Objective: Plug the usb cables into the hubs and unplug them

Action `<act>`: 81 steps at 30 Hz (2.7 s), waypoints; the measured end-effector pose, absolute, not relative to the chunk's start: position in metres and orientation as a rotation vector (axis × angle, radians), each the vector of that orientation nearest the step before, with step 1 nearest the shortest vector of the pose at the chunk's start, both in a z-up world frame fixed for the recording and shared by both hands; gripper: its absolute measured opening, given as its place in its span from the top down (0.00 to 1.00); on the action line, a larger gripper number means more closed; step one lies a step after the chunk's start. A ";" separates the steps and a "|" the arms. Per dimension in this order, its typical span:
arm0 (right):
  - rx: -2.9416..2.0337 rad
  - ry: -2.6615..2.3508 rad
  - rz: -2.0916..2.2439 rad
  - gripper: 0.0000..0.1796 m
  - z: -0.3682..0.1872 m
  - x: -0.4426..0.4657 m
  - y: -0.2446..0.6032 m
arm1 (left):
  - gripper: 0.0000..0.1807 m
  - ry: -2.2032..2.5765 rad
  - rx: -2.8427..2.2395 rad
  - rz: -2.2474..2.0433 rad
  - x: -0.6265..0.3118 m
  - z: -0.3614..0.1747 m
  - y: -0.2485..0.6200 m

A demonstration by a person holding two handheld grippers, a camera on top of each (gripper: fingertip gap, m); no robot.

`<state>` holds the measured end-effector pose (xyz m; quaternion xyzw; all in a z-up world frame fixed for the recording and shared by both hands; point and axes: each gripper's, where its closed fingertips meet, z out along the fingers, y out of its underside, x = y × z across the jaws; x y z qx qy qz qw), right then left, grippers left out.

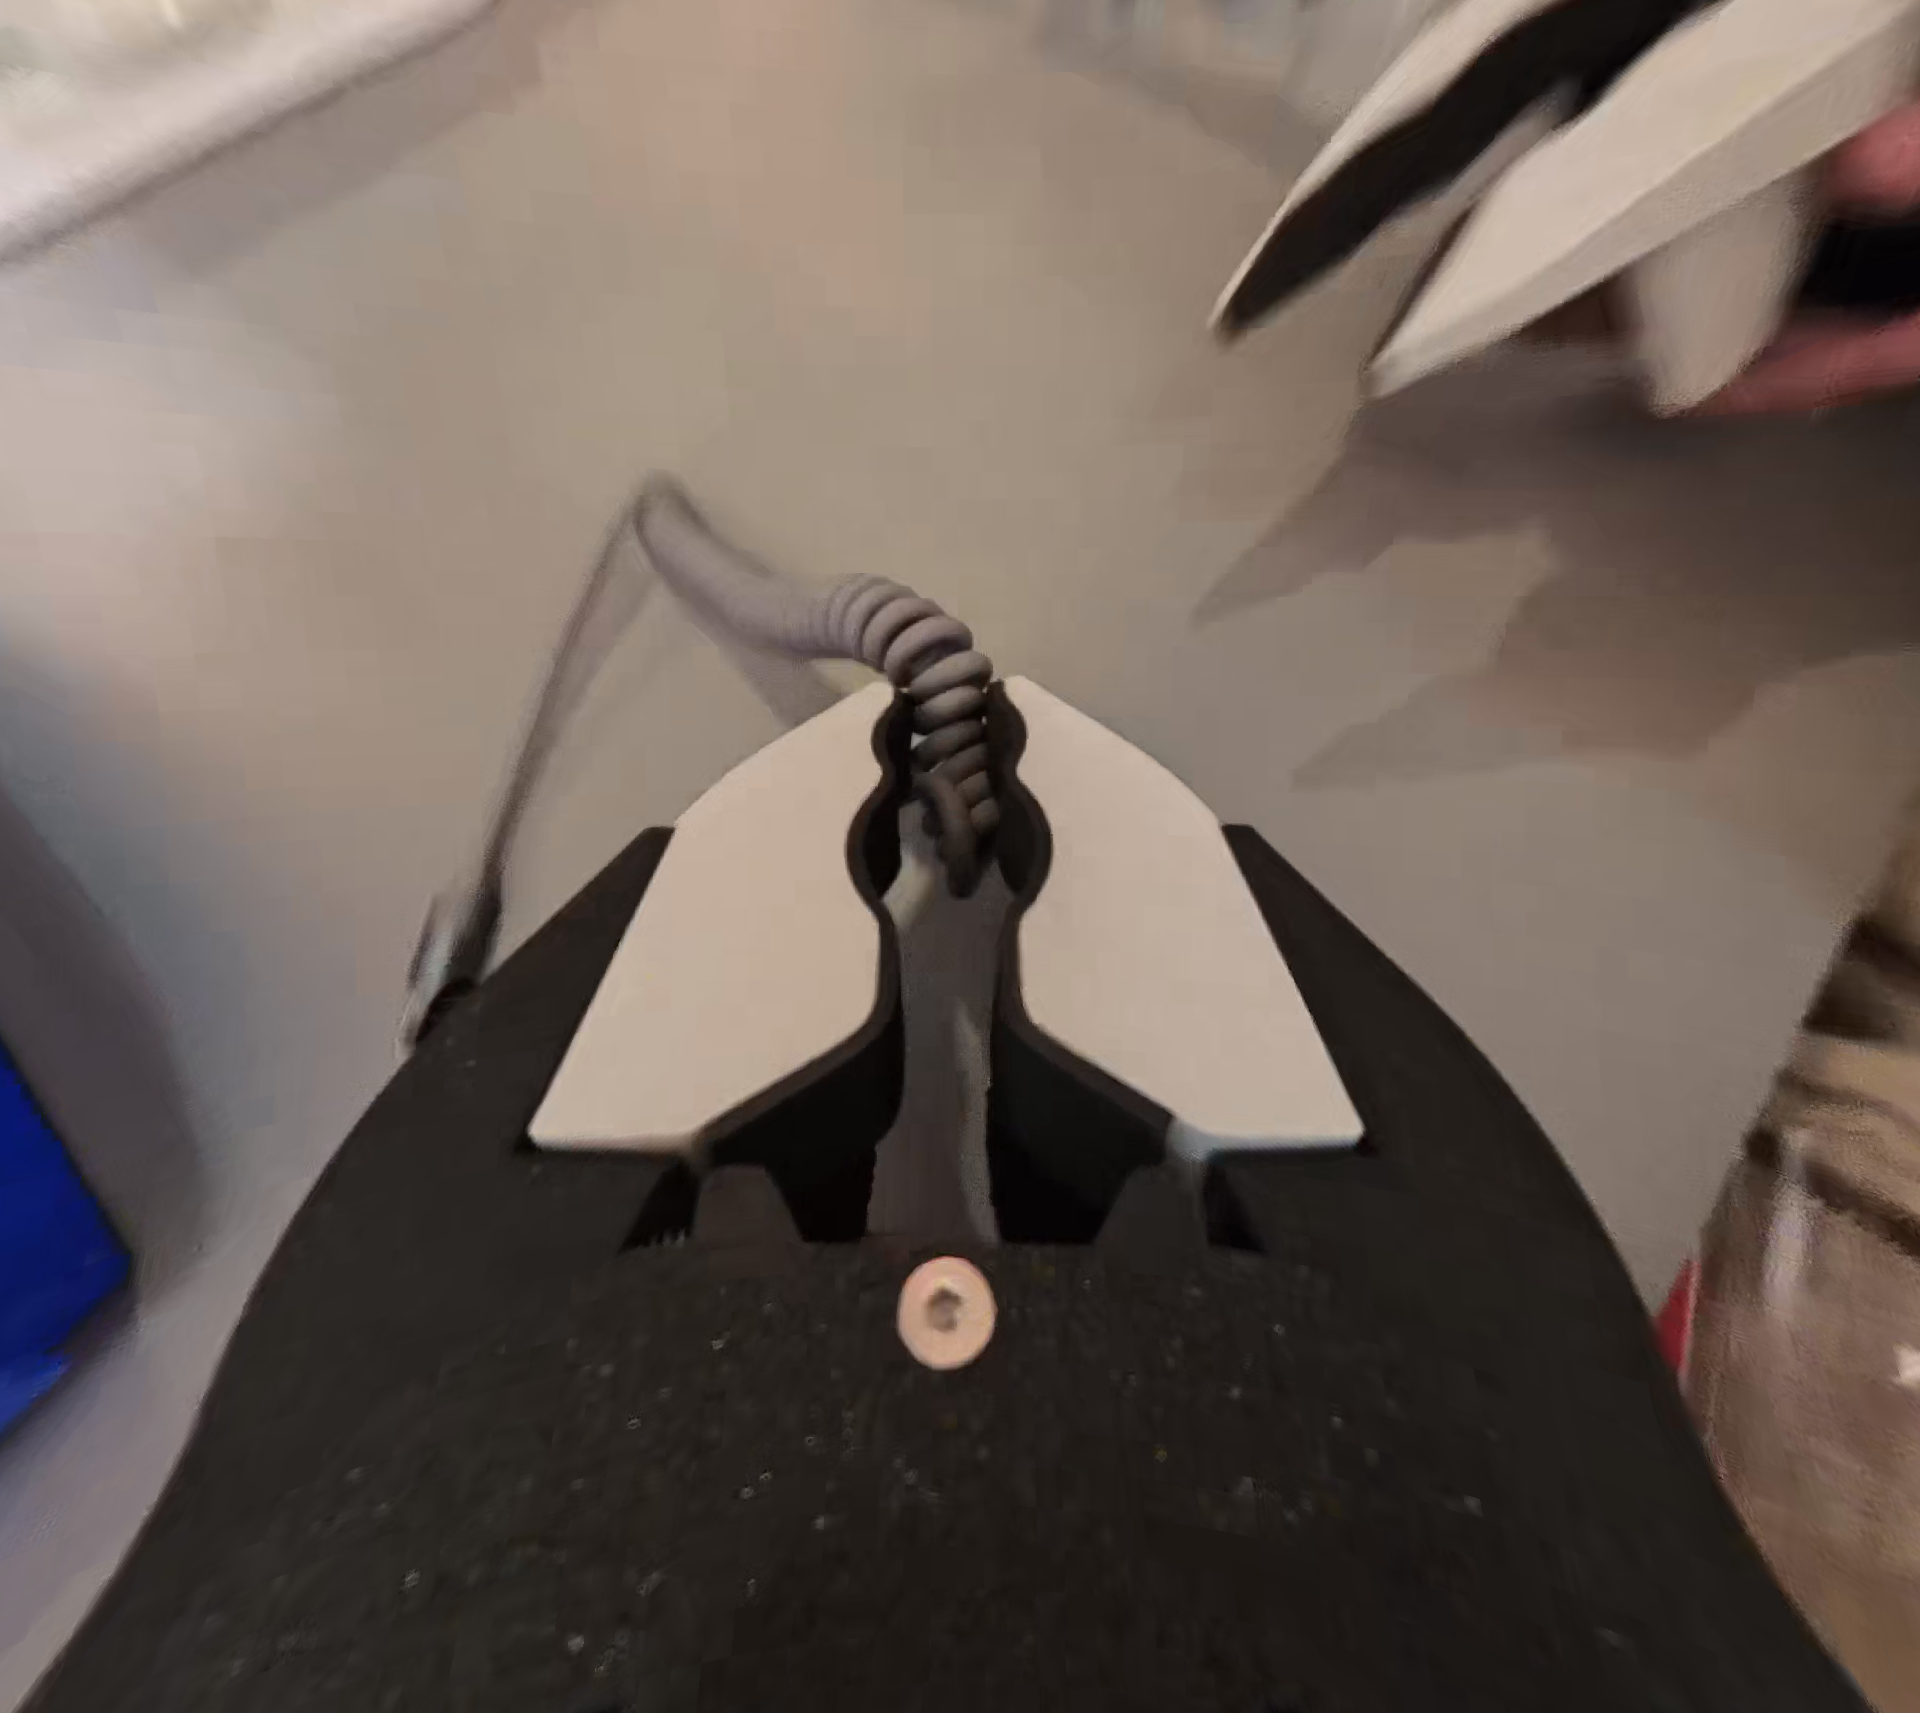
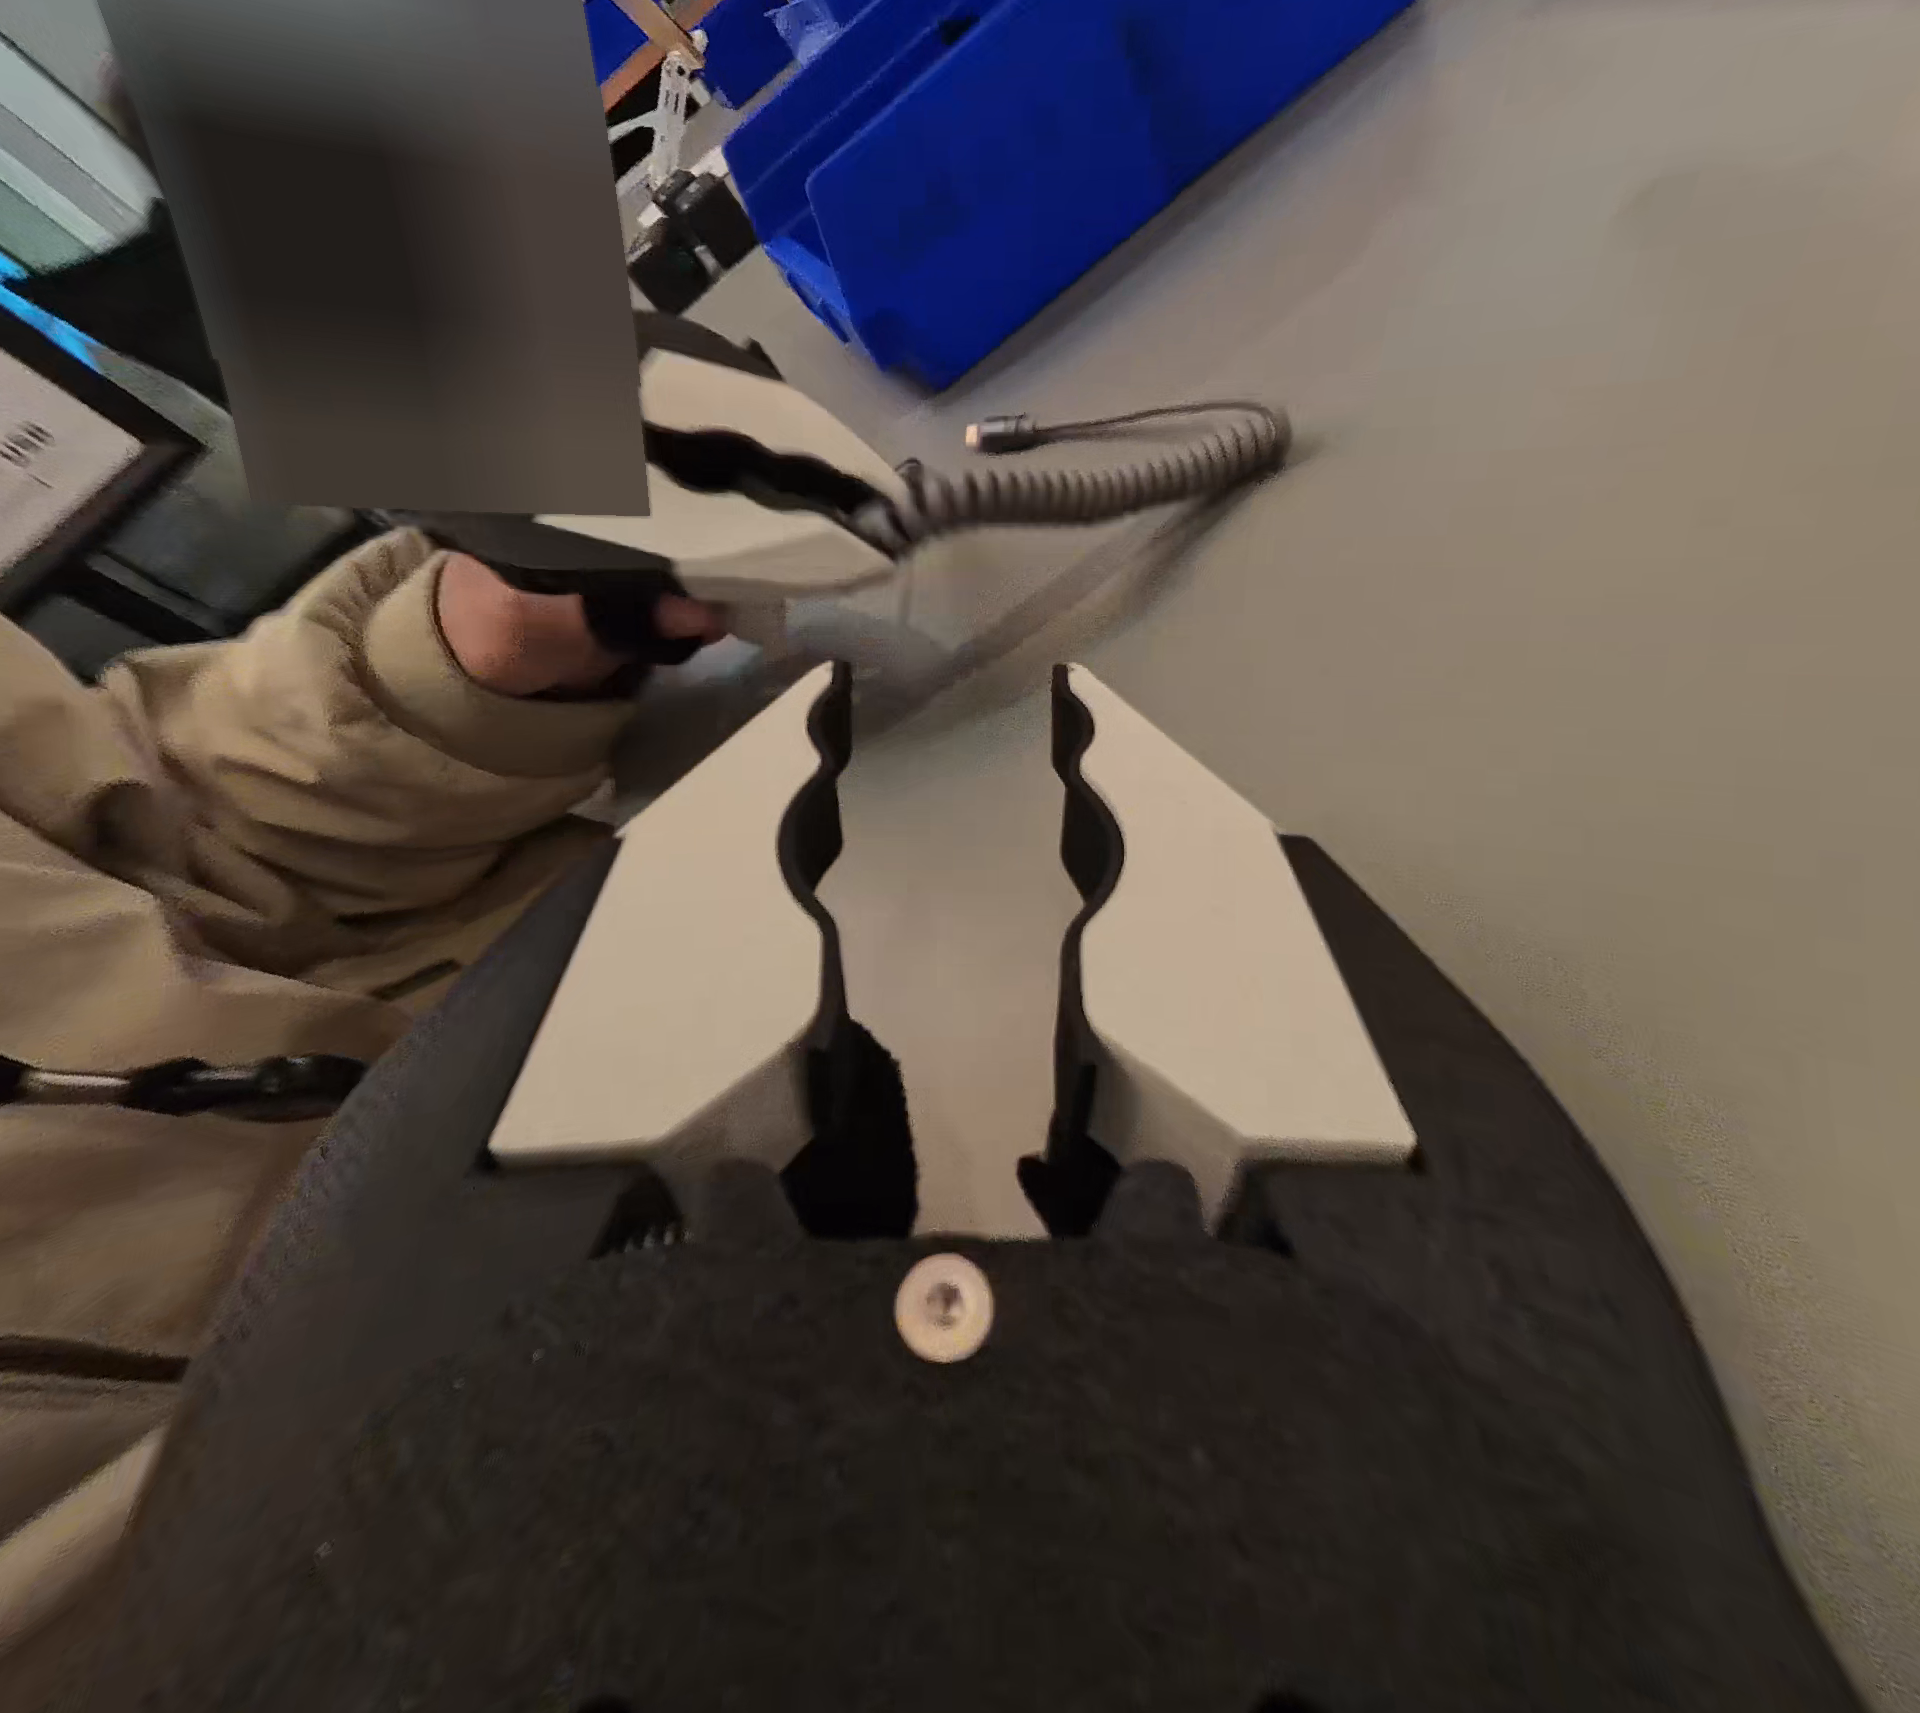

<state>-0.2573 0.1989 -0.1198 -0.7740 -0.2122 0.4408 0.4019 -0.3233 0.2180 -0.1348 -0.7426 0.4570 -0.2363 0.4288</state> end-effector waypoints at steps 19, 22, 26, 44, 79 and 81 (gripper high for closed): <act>-1.744 -0.377 1.462 0.93 -0.050 -0.273 0.194 | 0.76 1.254 -1.418 -0.535 -0.293 -0.092 0.162; -1.740 -0.555 1.090 0.92 -0.015 -0.239 0.203 | 0.74 1.191 -1.512 -0.629 -0.303 -0.095 0.171; -1.614 -0.516 0.767 0.92 0.071 -0.164 0.216 | 0.79 1.134 -1.607 -0.672 -0.318 -0.104 0.185; -2.415 0.018 0.092 0.91 -0.137 0.060 0.256 | 0.84 1.083 -1.681 -0.732 -0.322 -0.110 0.193; -1.815 0.094 -0.005 0.78 -0.094 -0.012 0.178 | 0.78 0.457 -1.970 -0.333 -0.496 -0.134 0.260; -1.841 0.071 -0.031 0.78 -0.101 -0.011 0.180 | 0.79 0.424 -1.932 -0.292 -0.497 -0.128 0.260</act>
